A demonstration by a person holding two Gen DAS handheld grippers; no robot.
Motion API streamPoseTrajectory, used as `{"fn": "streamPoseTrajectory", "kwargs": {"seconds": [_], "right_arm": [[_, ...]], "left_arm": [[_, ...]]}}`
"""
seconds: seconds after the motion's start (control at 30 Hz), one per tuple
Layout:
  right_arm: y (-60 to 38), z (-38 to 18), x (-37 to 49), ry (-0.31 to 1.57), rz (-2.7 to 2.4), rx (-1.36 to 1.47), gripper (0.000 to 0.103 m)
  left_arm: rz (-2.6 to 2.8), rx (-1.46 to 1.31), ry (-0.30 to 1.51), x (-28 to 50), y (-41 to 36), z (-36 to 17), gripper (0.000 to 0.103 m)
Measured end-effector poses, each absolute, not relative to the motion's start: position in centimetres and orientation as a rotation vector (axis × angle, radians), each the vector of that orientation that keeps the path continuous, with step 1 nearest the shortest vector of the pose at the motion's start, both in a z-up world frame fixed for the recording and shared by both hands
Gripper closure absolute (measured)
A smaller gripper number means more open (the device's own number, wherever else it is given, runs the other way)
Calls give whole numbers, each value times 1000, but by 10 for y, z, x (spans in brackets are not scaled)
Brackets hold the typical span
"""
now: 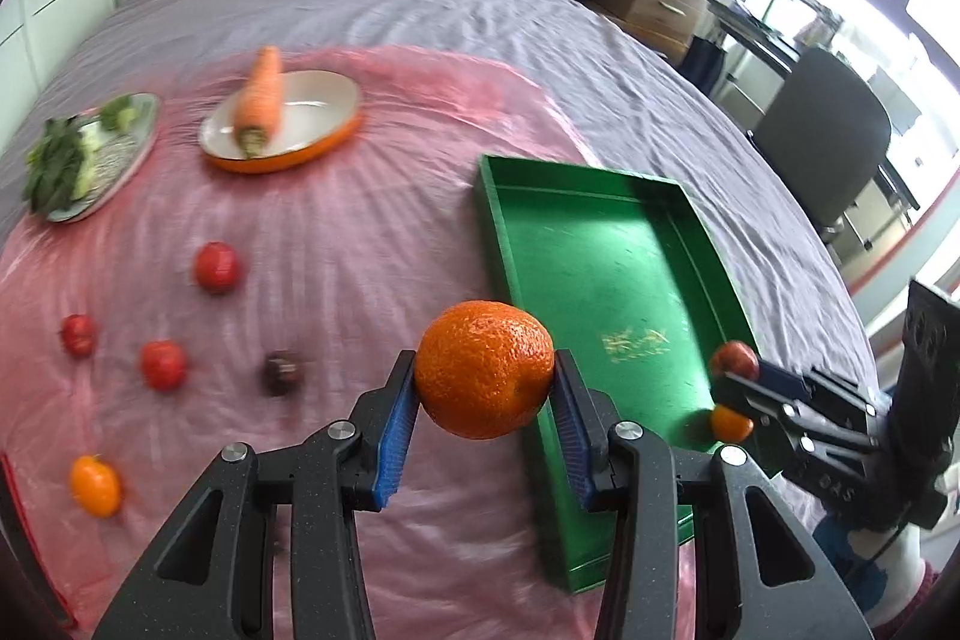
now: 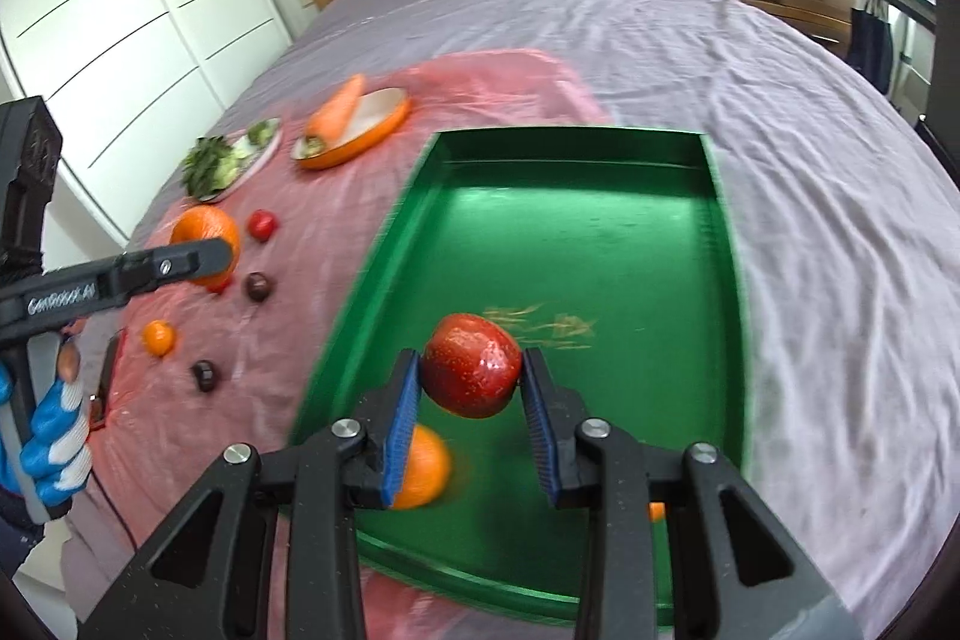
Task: Organize fruits
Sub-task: 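Carry orange and tomato into the green tray and open both grippers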
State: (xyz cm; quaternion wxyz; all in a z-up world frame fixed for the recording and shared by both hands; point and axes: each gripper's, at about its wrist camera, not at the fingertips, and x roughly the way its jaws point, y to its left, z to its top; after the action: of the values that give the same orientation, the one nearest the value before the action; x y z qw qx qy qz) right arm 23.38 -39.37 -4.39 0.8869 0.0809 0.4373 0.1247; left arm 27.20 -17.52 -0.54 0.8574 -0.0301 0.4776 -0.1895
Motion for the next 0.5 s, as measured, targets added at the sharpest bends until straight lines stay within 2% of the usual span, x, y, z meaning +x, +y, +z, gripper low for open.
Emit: {"fn": "streamPoseTrajectory", "kwargs": {"seconds": [0.5], "right_arm": [[-430, -78, 284, 996, 221, 38, 56]], "left_arm": [[-451, 70, 1081, 279, -267, -52, 65]]}}
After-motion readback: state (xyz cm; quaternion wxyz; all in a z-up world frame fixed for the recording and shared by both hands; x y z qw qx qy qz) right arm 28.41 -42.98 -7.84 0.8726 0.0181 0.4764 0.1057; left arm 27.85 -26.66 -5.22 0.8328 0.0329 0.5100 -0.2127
